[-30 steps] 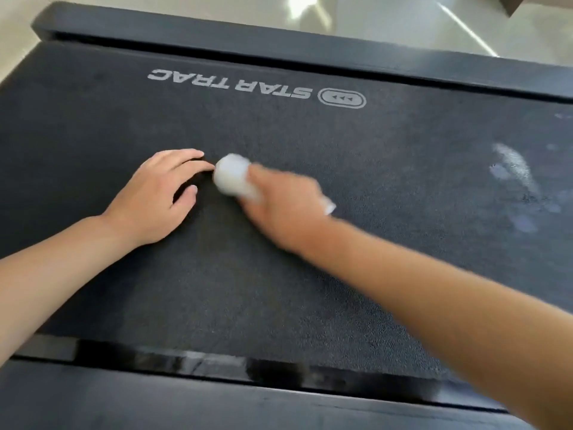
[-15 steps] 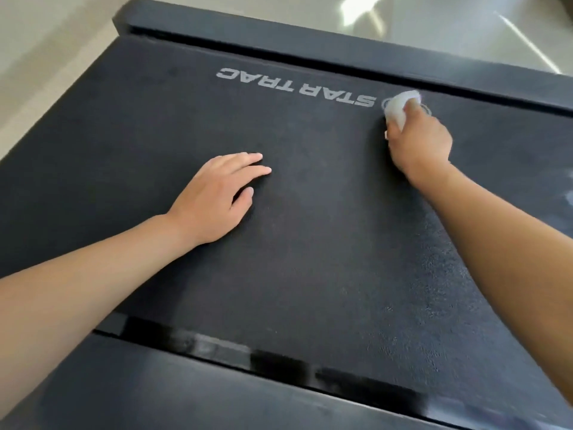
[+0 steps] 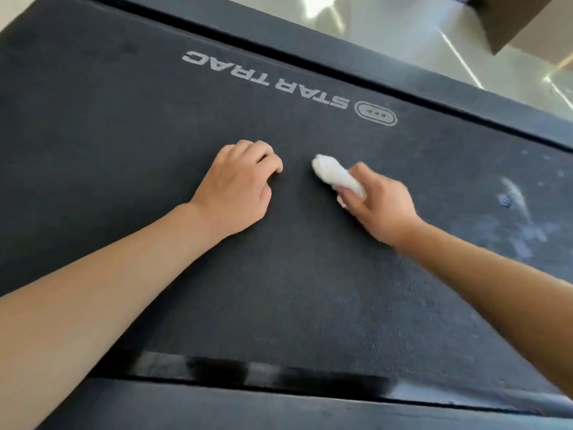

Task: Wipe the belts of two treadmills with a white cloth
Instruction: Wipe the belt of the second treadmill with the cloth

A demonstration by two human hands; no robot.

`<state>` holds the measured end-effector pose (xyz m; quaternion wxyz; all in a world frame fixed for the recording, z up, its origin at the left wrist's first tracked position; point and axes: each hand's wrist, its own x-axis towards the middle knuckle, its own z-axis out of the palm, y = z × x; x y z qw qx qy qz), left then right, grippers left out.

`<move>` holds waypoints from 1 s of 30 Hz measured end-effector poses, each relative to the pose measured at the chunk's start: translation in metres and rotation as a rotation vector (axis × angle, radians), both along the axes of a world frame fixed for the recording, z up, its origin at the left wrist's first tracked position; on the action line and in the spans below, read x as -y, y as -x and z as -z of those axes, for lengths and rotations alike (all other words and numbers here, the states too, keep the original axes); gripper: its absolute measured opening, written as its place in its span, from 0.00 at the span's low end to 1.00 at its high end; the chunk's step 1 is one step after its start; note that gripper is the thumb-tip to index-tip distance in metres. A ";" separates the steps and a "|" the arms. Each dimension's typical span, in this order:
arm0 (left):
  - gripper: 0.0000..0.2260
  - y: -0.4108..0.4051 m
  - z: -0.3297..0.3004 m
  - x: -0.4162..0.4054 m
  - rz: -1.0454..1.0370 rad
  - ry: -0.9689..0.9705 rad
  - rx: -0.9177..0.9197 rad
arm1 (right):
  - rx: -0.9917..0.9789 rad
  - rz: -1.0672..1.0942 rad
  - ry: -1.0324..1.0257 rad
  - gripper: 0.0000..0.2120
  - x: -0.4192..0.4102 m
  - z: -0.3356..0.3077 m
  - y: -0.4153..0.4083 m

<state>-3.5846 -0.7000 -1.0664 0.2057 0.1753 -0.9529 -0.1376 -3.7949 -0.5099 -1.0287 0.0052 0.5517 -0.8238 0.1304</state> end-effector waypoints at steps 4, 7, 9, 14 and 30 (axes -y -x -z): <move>0.17 0.003 0.002 0.006 0.011 -0.026 -0.010 | -0.086 0.552 -0.055 0.15 0.014 -0.001 0.064; 0.18 0.003 0.002 0.008 -0.004 -0.069 0.013 | -0.072 0.468 -0.009 0.14 0.032 0.001 0.004; 0.19 0.002 0.000 0.008 -0.018 -0.123 0.019 | -0.007 0.272 -0.010 0.13 0.041 0.001 -0.057; 0.23 0.002 -0.004 0.008 -0.042 -0.238 0.005 | 0.156 -0.022 -0.008 0.13 0.042 -0.003 -0.136; 0.27 0.055 -0.016 -0.113 0.075 0.034 0.339 | 0.027 -0.055 0.013 0.15 -0.094 0.003 0.110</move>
